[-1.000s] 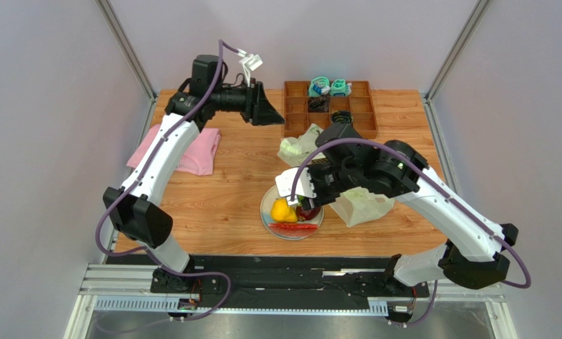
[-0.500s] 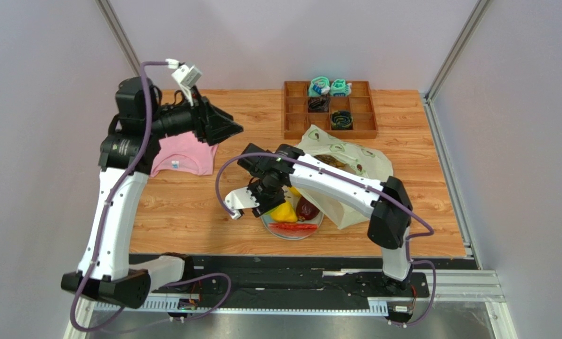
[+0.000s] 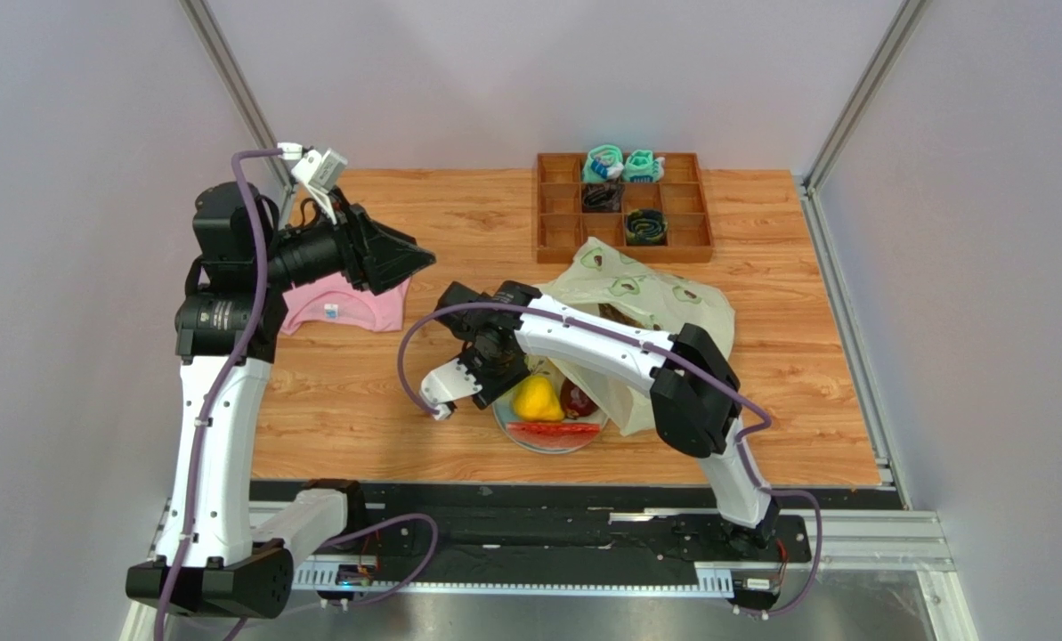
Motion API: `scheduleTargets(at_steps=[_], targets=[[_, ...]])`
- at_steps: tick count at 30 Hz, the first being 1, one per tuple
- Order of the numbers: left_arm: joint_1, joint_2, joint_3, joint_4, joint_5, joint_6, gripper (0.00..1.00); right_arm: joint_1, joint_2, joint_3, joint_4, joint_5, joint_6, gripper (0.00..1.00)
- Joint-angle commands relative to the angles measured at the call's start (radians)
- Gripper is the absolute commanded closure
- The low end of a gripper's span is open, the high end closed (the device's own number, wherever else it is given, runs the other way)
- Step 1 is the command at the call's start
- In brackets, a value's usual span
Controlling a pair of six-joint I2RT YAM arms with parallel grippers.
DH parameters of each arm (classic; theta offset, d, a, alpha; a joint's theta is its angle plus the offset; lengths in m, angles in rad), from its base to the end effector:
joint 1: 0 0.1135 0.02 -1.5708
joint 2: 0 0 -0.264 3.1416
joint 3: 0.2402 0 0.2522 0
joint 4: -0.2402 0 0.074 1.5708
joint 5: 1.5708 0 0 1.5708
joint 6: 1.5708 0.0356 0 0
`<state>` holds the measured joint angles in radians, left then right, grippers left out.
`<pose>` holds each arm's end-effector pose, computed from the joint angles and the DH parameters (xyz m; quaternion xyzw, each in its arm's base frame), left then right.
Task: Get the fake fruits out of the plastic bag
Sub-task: Place the fake fruit on the plate.
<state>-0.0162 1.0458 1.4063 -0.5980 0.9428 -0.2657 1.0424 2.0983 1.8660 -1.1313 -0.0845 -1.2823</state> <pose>0.1875 -0.0319 0.4622 0.1915 0.7297 -0.4308 0.4953 0.2130 0.3708 0.2365 -0.9137 0.3907 0.0293 0.1076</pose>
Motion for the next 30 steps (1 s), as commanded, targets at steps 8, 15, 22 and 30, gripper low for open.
scheduleTargets(at_steps=[8, 15, 22, 30], targets=[[0.010, 0.023, 0.006, 0.093, 0.056, -0.067, 0.34, -0.005, -0.049, -0.088, 0.047, 0.029, 0.017, 0.17], [0.010, 0.080, 0.017, 0.099, 0.062, -0.070, 0.36, -0.007, -0.177, 0.031, 0.011, -0.070, 0.144, 0.12], [0.012, 0.220, 0.062, 0.060, 0.048, -0.018, 0.38, 0.002, -0.449, -0.003, -0.009, -0.121, 0.334, 0.07], [0.009, 0.289, 0.075, -0.233, 0.140, 0.250, 0.39, -0.174, -0.673, -0.280, 0.042, -0.084, 0.692, 0.05]])
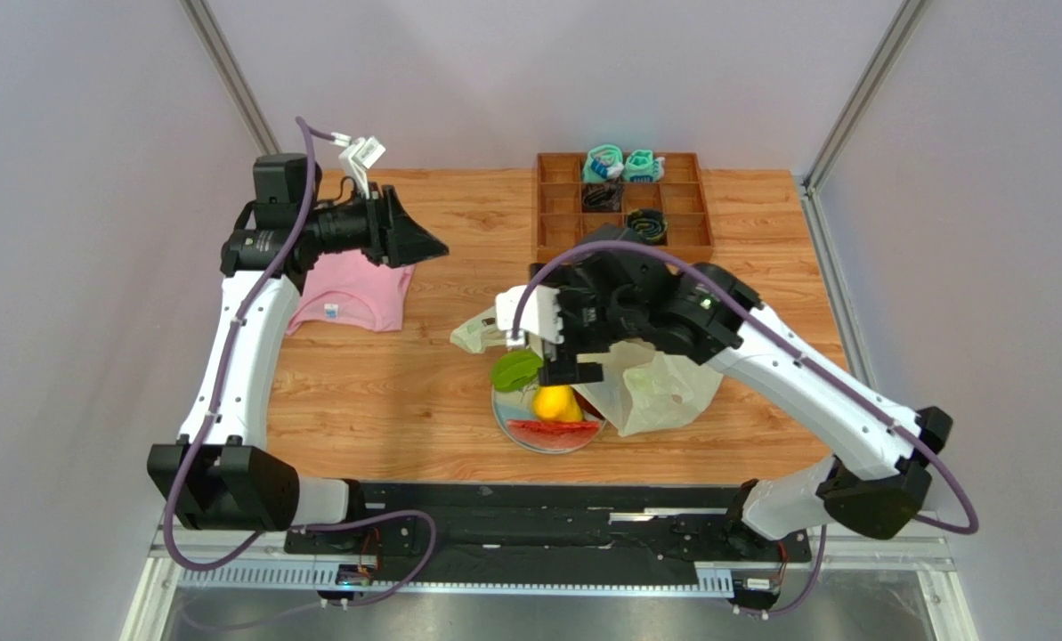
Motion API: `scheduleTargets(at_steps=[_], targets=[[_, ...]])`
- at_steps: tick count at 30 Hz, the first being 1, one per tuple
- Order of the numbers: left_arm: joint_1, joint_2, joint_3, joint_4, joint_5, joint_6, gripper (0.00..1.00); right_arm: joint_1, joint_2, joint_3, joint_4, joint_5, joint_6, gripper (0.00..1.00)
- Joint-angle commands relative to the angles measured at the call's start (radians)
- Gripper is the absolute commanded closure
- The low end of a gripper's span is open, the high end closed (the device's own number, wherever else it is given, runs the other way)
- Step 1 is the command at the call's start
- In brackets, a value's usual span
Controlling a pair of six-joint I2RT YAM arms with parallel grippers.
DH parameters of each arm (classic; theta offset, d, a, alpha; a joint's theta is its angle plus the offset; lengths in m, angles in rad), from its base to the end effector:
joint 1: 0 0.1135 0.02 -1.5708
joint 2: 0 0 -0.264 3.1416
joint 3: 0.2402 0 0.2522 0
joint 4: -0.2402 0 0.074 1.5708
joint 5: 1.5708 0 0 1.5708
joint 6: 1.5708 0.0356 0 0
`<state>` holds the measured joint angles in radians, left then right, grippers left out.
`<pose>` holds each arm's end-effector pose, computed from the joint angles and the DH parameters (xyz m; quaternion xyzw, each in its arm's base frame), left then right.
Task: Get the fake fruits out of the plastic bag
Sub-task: Place the fake fruit on the plate, then adjust the plastic bag at the center of the board.
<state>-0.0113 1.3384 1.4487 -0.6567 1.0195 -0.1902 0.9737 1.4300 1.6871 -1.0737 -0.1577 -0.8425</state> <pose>0.2749 -0.0334 0.4089 0.1702 0.7792 -0.4662 0.3828 0.1524 0.2342 0.4156 -0.7485 0.5474 0.0971 0.3615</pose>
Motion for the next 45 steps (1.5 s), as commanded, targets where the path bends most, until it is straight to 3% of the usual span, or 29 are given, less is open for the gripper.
scheduleTargets(at_steps=[1, 3, 6, 7, 8, 9, 12, 18, 23, 27, 28, 30, 31, 32, 33, 38, 45], targets=[[-0.006, 0.004, 0.038, -0.223, 0.059, 0.257, 0.39, -0.142, -0.014, -0.113, -0.026, -0.025, 0.272, 0.10], [-0.019, 0.034, 0.045, -0.381, 0.041, 0.355, 0.39, -0.151, -0.055, -0.174, -0.035, -0.049, 0.269, 0.21], [-0.056, 0.044, -0.033, -0.420, -0.007, 0.416, 0.36, -0.153, -0.080, -0.265, 0.014, -0.005, 0.281, 0.27], [-0.088, 0.041, -0.071, -0.396, -0.028, 0.413, 0.30, -0.155, -0.072, -0.280, 0.021, 0.013, 0.286, 0.30], [-0.107, 0.036, -0.088, -0.376, -0.100, 0.400, 0.09, -0.158, -0.062, -0.288, 0.030, 0.036, 0.292, 0.32], [-0.127, 0.030, -0.105, -0.351, -0.142, 0.387, 0.04, -0.171, -0.040, -0.290, 0.037, 0.040, 0.313, 0.33], [-0.191, 0.015, -0.154, -0.262, -0.289, 0.321, 0.03, -0.202, -0.010, -0.282, 0.060, 0.035, 0.353, 0.35], [-0.262, 0.088, -0.166, -0.210, -0.390, 0.247, 0.02, -0.253, 0.056, -0.251, 0.086, 0.053, 0.385, 0.34], [-0.309, 0.188, -0.096, -0.204, -0.519, 0.196, 0.01, -0.277, 0.067, -0.266, 0.098, 0.063, 0.384, 0.34], [-0.322, 0.271, -0.025, -0.241, -0.521, 0.174, 0.01, -0.291, 0.086, -0.308, 0.121, 0.110, 0.365, 0.38], [-0.323, 0.298, -0.001, -0.256, -0.506, 0.176, 0.16, -0.297, 0.092, -0.313, 0.129, 0.122, 0.365, 0.40], [-0.323, 0.309, 0.016, -0.259, -0.460, 0.182, 0.35, -0.328, 0.118, -0.316, 0.138, 0.156, 0.365, 0.43], [-0.323, 0.308, 0.035, -0.262, -0.422, 0.184, 0.74, -0.343, 0.128, -0.314, 0.147, 0.199, 0.365, 0.44], [-0.323, 0.306, 0.045, -0.265, -0.403, 0.186, 0.95, -0.361, 0.141, -0.310, 0.153, 0.240, 0.362, 0.45], [-0.323, 0.300, 0.055, -0.267, -0.391, 0.179, 1.00, -0.400, 0.164, -0.294, 0.162, 0.265, 0.364, 0.47], [-0.323, 0.236, 0.148, -0.261, -0.204, 0.169, 1.00, -0.529, 0.193, -0.238, 0.262, 0.446, 0.332, 0.51], [-0.331, 0.176, 0.256, -0.254, -0.069, 0.155, 1.00, -0.573, 0.077, -0.309, 0.313, 0.547, 0.286, 0.49]])
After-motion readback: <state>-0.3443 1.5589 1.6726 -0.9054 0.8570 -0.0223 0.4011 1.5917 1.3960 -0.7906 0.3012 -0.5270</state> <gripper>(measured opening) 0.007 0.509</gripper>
